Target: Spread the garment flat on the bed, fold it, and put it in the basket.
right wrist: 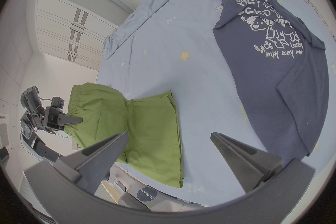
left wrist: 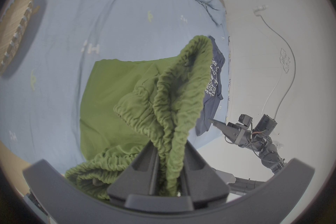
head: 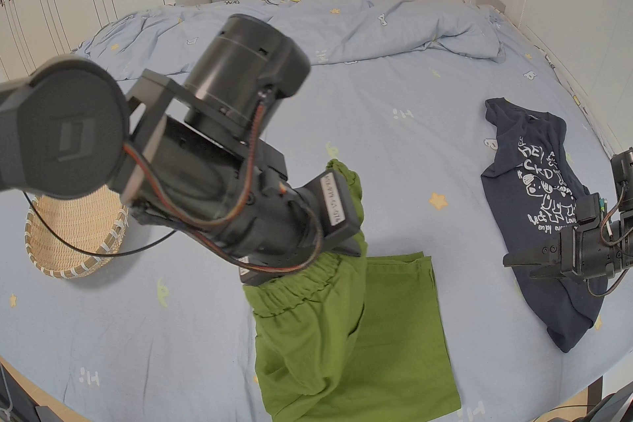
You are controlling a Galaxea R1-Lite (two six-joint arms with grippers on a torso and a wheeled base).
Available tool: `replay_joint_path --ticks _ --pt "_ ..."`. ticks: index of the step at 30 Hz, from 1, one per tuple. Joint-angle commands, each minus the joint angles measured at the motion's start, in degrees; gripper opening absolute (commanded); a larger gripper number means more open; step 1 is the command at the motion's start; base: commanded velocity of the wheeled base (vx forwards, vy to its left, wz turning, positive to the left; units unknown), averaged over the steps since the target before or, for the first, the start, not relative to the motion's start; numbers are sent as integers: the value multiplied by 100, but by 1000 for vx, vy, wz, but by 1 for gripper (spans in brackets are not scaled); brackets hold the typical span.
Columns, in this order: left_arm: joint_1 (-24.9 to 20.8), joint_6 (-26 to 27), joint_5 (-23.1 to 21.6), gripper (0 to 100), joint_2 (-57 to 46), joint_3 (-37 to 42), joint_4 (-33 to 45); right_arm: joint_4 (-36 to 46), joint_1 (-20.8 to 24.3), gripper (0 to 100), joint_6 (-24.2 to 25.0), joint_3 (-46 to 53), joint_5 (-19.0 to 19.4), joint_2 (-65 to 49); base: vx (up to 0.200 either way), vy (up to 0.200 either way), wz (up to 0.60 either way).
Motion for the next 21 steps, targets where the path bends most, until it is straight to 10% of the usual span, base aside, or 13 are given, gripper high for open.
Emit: replay_joint_path --ticks 1,21 --pt "-279 -38 157 0 439 -27 -265 3 1 100 -1 -16 -1 -140 0 0 0" --pt "-701 -20 165 0 738 -19 -608 12 -8 100 -1 -33 -1 -167 0 0 0"
